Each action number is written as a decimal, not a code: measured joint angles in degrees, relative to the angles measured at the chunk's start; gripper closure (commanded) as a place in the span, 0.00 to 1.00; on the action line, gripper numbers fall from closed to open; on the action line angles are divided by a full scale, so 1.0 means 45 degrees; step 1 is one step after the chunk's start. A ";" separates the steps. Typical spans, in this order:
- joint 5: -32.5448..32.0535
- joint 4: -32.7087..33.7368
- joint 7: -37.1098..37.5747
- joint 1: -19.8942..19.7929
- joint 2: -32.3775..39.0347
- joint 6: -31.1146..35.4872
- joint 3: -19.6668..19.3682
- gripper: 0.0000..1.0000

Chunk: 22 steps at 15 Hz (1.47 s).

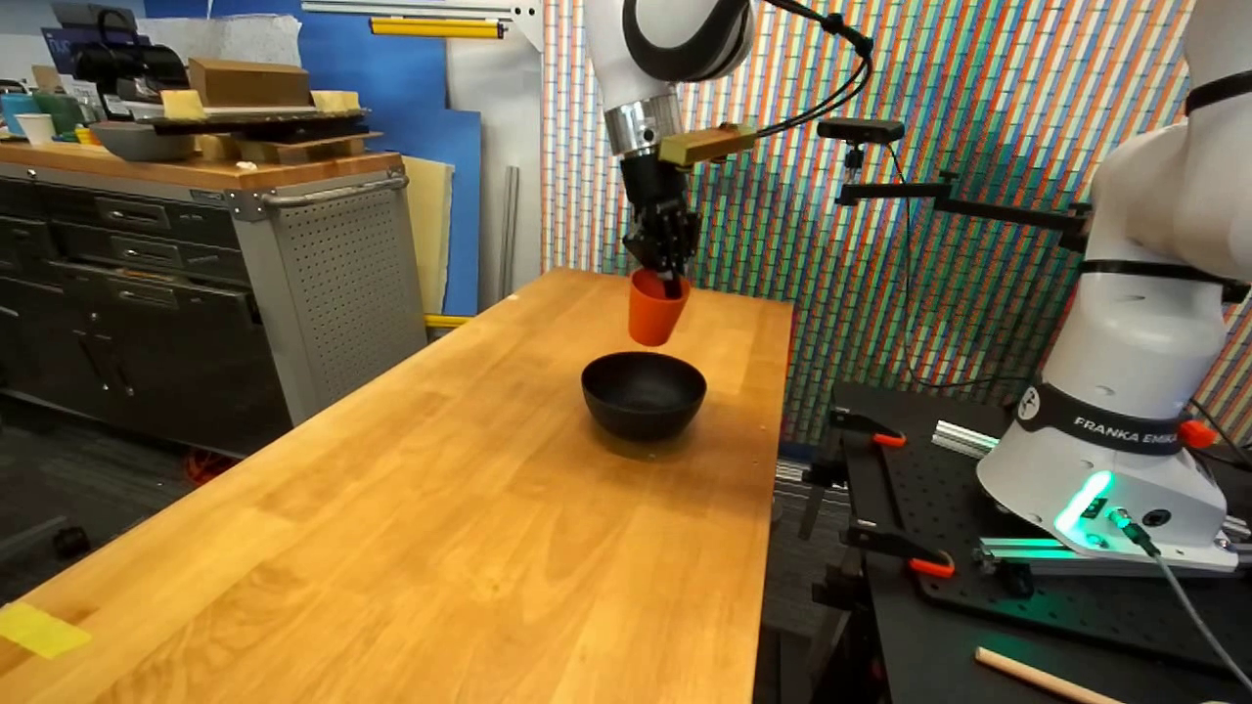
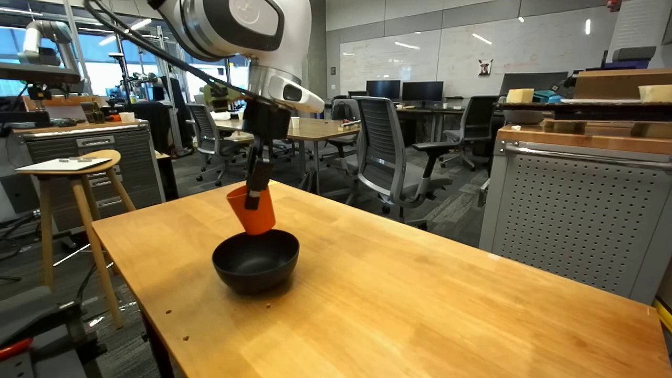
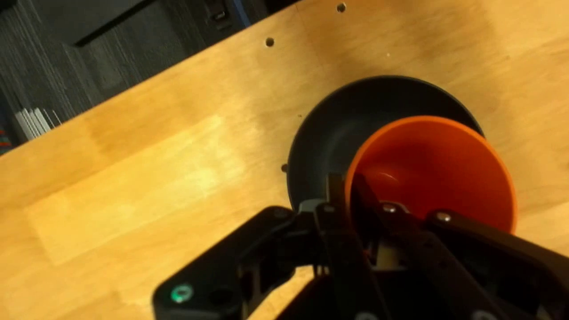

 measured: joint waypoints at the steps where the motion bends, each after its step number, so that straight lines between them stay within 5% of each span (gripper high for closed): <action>1: 0.0105 -0.0058 -0.0015 -0.0098 0.0261 -0.0085 0.0000 0.96; 8: 0.0942 0.0378 -0.0500 -0.0166 0.2593 0.0571 0.0171 0.94; 9: 0.0946 0.0528 -0.0554 -0.0157 0.2859 0.0752 0.0221 0.86; 10: 0.0951 0.0692 -0.0603 -0.0146 0.3088 0.0898 0.0272 0.65; 12: 0.1015 0.0994 -0.0748 -0.0135 0.3405 0.1060 0.0343 0.60; 16: 0.1047 0.1198 -0.1010 -0.0051 0.3220 0.1036 0.0462 0.31; 20: 0.0515 0.0897 -0.1017 0.0363 0.1369 0.0750 0.0474 0.01; 22: -0.0143 0.0613 -0.1018 0.0547 0.0065 0.0439 0.0509 0.00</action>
